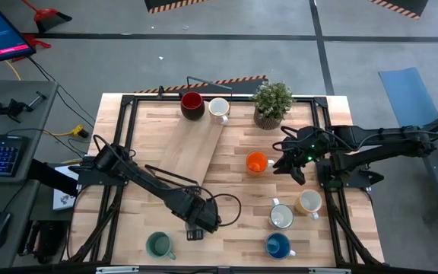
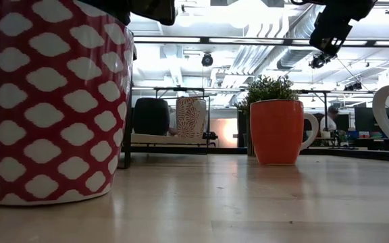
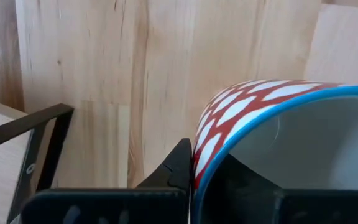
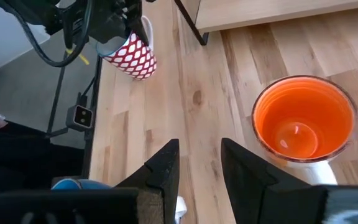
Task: Place coffee mugs
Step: Put the red cup on the shelf
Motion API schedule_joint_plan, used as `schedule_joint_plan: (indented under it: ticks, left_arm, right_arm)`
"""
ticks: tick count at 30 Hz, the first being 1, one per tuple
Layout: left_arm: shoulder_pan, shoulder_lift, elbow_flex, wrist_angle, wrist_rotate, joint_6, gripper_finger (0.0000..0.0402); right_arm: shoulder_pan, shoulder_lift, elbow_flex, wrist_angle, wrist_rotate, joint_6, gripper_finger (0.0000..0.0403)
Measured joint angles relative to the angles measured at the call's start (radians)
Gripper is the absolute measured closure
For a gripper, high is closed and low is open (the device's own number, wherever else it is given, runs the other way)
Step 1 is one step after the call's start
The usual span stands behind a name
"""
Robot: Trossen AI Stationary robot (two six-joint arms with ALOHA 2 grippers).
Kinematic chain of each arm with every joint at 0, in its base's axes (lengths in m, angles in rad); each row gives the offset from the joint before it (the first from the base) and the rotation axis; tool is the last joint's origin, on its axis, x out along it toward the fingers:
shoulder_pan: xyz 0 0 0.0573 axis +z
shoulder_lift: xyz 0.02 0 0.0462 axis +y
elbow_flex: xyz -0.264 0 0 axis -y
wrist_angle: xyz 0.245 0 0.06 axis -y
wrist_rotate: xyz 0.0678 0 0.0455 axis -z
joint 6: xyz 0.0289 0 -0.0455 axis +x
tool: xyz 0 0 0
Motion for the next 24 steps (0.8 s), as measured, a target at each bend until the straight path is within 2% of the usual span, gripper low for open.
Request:
schedule_joint_plan:
  ticks: [6,15,19,24]
  left_arm:
    - [0.0,-0.003,0.019,-0.011,0.023,0.002,0.0393]
    - [0.014,-0.072,0.221,-0.021,0.011,0.108,0.0393]
    - [0.041,-0.126,0.302,-0.015,-0.104,0.168,0.0393]
    - [0.113,-0.197,0.343,-0.068,-0.275,0.248,0.0393]
  right_arm:
    - [0.0,0.0,0.0,-0.002,0.019,-0.002,0.0304]
    - [0.0,0.0,0.0,0.001,0.024,-0.008,0.0304]
    - [0.0,0.0,0.0,0.006,0.025,-0.004,0.0304]
    - [0.0,0.0,0.0,0.011,0.026,0.008,0.0304]
